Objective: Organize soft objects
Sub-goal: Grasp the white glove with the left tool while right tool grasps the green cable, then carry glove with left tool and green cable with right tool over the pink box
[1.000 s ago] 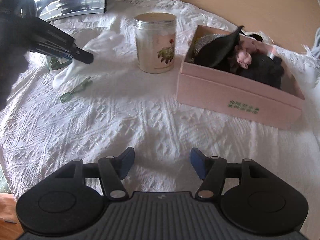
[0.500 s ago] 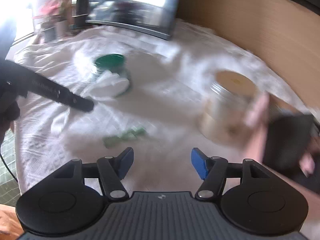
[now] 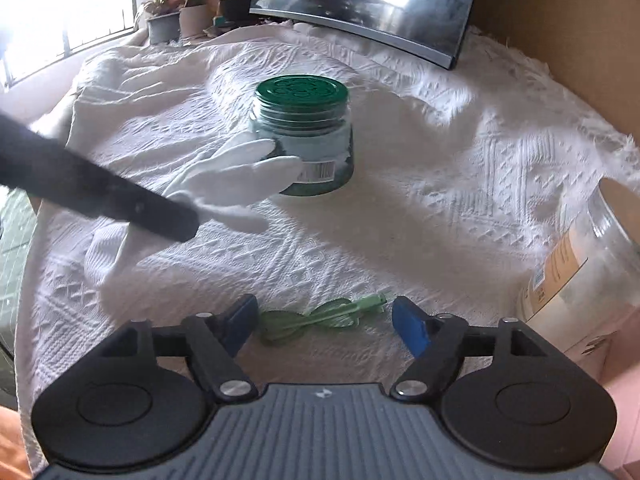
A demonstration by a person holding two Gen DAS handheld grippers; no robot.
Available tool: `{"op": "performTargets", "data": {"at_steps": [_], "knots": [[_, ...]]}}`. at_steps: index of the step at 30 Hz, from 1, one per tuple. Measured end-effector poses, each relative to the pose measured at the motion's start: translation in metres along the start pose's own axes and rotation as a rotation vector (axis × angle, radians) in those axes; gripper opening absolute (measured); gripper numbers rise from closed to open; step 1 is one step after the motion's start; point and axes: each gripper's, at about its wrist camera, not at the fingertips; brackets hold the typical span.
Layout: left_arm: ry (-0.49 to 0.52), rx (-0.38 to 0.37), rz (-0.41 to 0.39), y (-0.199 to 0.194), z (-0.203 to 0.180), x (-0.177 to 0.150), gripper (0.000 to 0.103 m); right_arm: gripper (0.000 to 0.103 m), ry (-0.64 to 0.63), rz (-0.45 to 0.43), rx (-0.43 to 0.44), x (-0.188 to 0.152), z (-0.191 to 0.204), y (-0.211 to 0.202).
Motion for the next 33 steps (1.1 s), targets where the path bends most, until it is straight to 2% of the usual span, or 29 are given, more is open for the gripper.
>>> {"op": "performTargets", "data": {"at_steps": [4, 7, 9, 10, 11, 12, 15, 20, 25, 29, 33], "knots": [[0.01, -0.005, 0.013, 0.002, -0.002, 0.0, 0.019, 0.075, 0.021, -0.004, 0.019, -0.003, -0.004, 0.001], [0.011, -0.004, 0.019, 0.004, -0.004, -0.001, 0.019, 0.069, 0.025, -0.007, 0.029, -0.003, -0.002, 0.0], [0.013, -0.003, 0.02, 0.004, -0.004, -0.001, 0.019, 0.054, 0.021, -0.01, 0.035, -0.003, -0.001, -0.002], [0.014, -0.003, 0.021, 0.003, -0.004, -0.001, 0.019, 0.054, 0.019, -0.011, 0.036, -0.002, 0.0, -0.003], [0.016, -0.004, 0.021, 0.003, -0.004, -0.001, 0.019, 0.048, 0.016, -0.009, 0.033, -0.002, 0.0, -0.004], [0.017, -0.003, 0.022, 0.002, -0.004, -0.001, 0.019, 0.039, 0.014, -0.009, 0.033, -0.002, 0.0, -0.005], [0.019, -0.003, 0.026, 0.002, -0.003, -0.001, 0.019, 0.029, 0.017, -0.008, 0.033, -0.003, 0.0, -0.007], [0.014, 0.0, 0.028, 0.002, -0.003, -0.003, 0.019, 0.026, 0.052, 0.008, 0.037, -0.004, -0.002, -0.012], [-0.025, 0.004, 0.024, 0.002, 0.0, -0.003, 0.019, 0.027, 0.187, -0.015, 0.001, -0.002, -0.014, -0.016], [-0.04, 0.004, 0.023, 0.003, 0.003, -0.002, 0.019, 0.027, 0.312, 0.042, -0.041, 0.005, -0.021, 0.002], [-0.053, 0.007, 0.039, 0.008, 0.004, -0.002, 0.019, 0.026, 0.265, 0.058, -0.095, 0.015, -0.012, 0.01]]}}
Point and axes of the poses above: each gripper's, at about its wrist camera, not at the fingertips, and y roughly the way its jaws point, z to its left, x to its top, and after that the axes turned 15 degrees about -y, right-handed
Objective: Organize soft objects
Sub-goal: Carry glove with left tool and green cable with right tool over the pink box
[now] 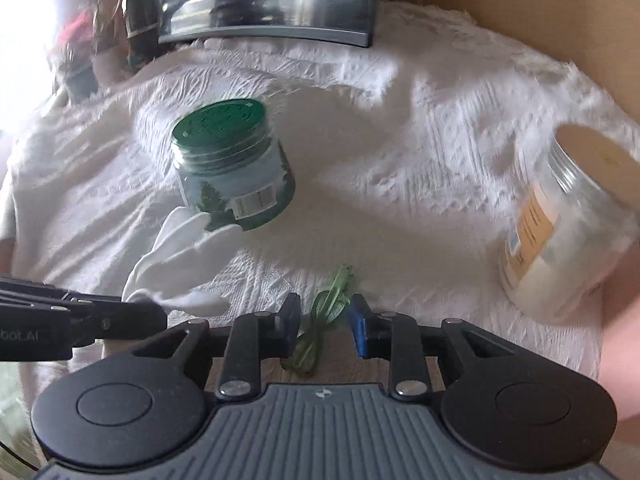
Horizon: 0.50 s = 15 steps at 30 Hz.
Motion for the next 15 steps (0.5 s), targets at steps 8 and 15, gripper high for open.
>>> {"op": "performTargets", "data": {"at_steps": [8, 15], "knots": [[-0.004, 0.01, 0.03, 0.007, 0.0, -0.005, 0.019, 0.019, -0.044, 0.025, 0.009, -0.001, 0.0, -0.005], [0.013, 0.006, 0.034, 0.01, -0.005, -0.004, 0.019, 0.019, -0.046, 0.003, 0.008, -0.006, -0.003, -0.021]]}}
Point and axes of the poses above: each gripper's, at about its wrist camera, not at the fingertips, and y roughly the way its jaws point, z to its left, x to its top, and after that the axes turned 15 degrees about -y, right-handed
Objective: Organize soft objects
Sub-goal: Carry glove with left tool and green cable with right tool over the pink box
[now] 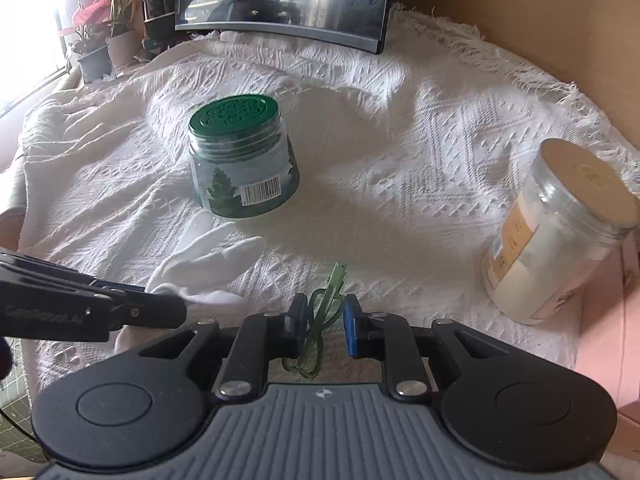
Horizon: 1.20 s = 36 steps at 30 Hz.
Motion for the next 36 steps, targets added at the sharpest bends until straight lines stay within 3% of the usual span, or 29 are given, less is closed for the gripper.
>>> {"op": "performTargets", "data": {"at_steps": [5, 12, 17, 21, 28, 32, 36], "knots": [[0.053, -0.066, -0.023, -0.01, -0.019, 0.001, 0.019, 0.019, 0.018, -0.039, -0.006, 0.005, -0.01, -0.022], [0.142, -0.192, -0.195, -0.059, -0.071, 0.032, 0.019, 0.019, 0.034, -0.176, -0.049, 0.03, -0.035, -0.082], [0.213, -0.234, -0.311, -0.084, -0.121, 0.064, 0.019, 0.019, 0.059, -0.309, -0.121, 0.051, -0.063, -0.143], [0.251, -0.288, -0.341, -0.09, -0.158, 0.081, 0.019, 0.019, 0.077, -0.39, -0.207, 0.054, -0.086, -0.192], [0.326, -0.425, -0.227, -0.063, -0.238, 0.07, 0.019, 0.019, 0.173, -0.433, -0.414, 0.021, -0.139, -0.257], [0.374, -0.478, -0.099, -0.03, -0.279, 0.04, 0.019, 0.019, 0.261, -0.406, -0.515, -0.007, -0.171, -0.269], [0.406, -0.492, 0.035, 0.011, -0.313, 0.016, 0.019, 0.019, 0.35, -0.382, -0.562, -0.039, -0.197, -0.276]]}}
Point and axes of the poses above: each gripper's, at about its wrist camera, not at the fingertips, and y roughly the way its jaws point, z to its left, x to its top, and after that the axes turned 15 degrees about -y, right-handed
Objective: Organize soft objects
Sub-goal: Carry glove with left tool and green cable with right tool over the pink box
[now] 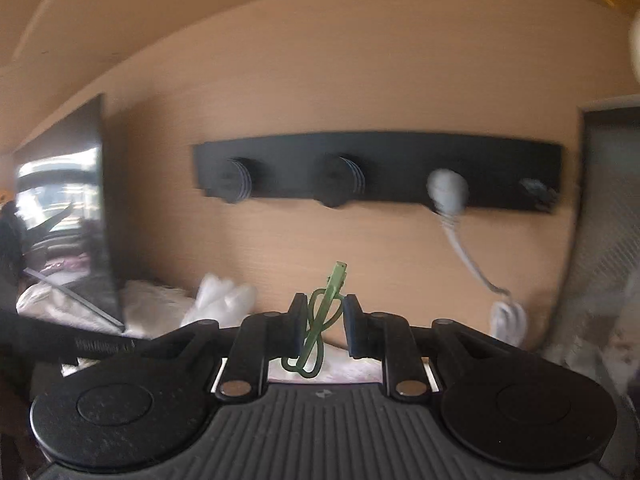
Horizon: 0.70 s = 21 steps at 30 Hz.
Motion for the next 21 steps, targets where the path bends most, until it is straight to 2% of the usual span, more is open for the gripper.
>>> {"op": "performTargets", "data": {"at_steps": [3, 5, 8, 11, 15, 18, 21], "knots": [[-0.026, 0.005, 0.078, 0.037, 0.0, -0.005, 0.019, 0.019, 0.041, 0.031, -0.015, -0.016, -0.018, 0.008], [-0.079, -0.001, 0.133, 0.067, 0.008, -0.009, 0.02, 0.019, 0.068, 0.056, -0.008, -0.025, -0.024, 0.019], [-0.134, 0.001, 0.268, 0.105, 0.024, -0.019, 0.02, 0.019, 0.102, 0.093, 0.009, -0.034, -0.026, 0.039], [-0.054, -0.065, 0.364, 0.129, 0.03, -0.036, 0.023, 0.019, 0.124, 0.13, 0.025, -0.042, -0.023, 0.064], [0.058, -0.05, 0.346, 0.139, 0.027, -0.048, 0.023, 0.019, 0.148, 0.182, 0.073, -0.054, -0.02, 0.089], [-0.008, -0.051, 0.346, 0.152, 0.036, -0.049, 0.023, 0.019, 0.195, 0.253, 0.104, -0.063, -0.019, 0.112], [-0.009, -0.017, 0.359, 0.16, 0.041, -0.05, 0.022, 0.019, 0.22, 0.336, 0.102, -0.074, -0.02, 0.134]]}}
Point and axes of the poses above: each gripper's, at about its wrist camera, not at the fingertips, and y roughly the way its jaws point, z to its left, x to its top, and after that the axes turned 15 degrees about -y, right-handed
